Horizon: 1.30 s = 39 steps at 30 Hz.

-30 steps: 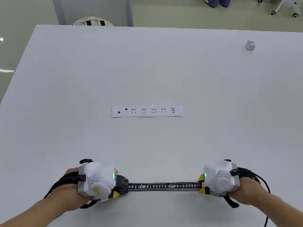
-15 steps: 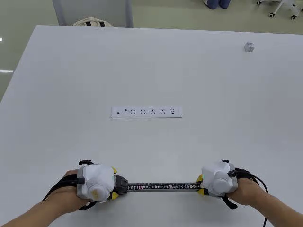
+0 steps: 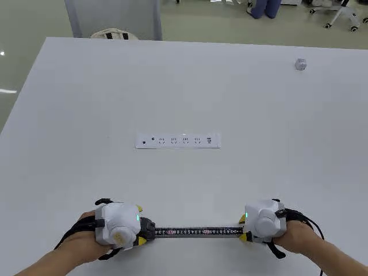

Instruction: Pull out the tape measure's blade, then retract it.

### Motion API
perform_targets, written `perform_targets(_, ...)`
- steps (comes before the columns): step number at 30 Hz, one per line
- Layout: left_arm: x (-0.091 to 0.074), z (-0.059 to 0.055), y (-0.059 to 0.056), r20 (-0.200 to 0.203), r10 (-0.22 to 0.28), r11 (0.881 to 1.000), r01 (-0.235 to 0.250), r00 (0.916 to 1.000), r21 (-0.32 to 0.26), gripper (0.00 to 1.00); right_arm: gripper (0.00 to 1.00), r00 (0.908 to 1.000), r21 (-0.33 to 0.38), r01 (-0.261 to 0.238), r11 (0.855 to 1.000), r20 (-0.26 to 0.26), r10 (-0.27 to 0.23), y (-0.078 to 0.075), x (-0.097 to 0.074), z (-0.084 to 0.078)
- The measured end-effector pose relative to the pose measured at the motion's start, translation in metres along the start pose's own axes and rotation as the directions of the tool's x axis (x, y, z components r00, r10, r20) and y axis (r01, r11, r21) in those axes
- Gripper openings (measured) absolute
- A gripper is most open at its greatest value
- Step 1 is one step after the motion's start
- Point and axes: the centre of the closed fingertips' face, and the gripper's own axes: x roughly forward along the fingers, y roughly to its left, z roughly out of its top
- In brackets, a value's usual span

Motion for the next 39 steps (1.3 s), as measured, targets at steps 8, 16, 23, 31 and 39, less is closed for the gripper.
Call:
perform_targets(8,-0.002,-0.002,-0.001,0.009,0.023,0.996,-0.022,0.9997,-0.092,0.47,0.26,0.9997,0.074,0.021,0.997,0.008,-0.021,0.001,-0.001,-0.002)
perform_targets(16,-0.01,-0.013,-0.001,0.006,0.06,0.986,-0.058,0.9982,-0.155,0.52,0.31,0.9981,0.169,0.044,0.985,0.036,-0.05,0.005,-0.004,0.003)
perform_targets(23,-0.017,-0.018,0.001,0.014,0.096,0.966,-0.09,0.9953,-0.243,0.57,0.36,0.9969,0.207,0.06,0.976,0.038,-0.07,0.008,-0.006,0.004)
perform_targets(31,-0.024,-0.02,-0.002,0.023,0.144,0.936,-0.128,0.9894,-0.327,0.6,0.44,0.9931,0.27,0.091,0.959,0.048,-0.107,0.007,-0.012,0.006)
perform_targets(39,-0.031,-0.027,-0.004,0.013,0.211,0.886,-0.186,0.9773,-0.424,0.67,0.5,0.987,0.352,0.118,0.929,0.061,-0.149,0.011,-0.016,0.009)
